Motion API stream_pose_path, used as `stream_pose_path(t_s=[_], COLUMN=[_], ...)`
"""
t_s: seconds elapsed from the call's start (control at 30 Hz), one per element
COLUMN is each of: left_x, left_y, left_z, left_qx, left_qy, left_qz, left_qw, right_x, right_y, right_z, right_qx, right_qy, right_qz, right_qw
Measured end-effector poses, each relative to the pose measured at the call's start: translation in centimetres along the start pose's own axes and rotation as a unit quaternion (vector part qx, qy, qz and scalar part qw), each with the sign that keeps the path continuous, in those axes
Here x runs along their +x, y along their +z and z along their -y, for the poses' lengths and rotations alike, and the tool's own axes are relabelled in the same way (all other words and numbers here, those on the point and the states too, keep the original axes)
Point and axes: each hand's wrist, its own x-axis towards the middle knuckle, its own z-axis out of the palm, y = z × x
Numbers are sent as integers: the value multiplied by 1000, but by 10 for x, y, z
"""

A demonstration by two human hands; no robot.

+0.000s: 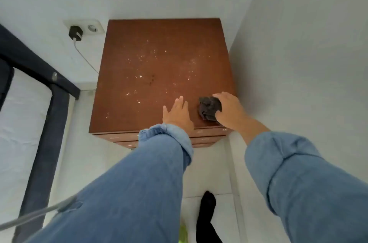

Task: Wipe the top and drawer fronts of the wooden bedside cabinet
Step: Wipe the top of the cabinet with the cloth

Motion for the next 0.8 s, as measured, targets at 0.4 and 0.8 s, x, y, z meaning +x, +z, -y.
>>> stream_pose_path(t_s=[0.4,0.8], left_x=[17,27], left_y=[5,-25], left_z=[-18,-18], left_qx=[52,94], left_qy=[-47,-38], left_qz=[100,37], left_qw=[992,994], right_x=[13,53], right_y=[30,10], right_z=[-27,-13], right_qx=[-195,-138], right_qy=[-121,-109], right_qz=[-26,-85], right_qw=[973,981])
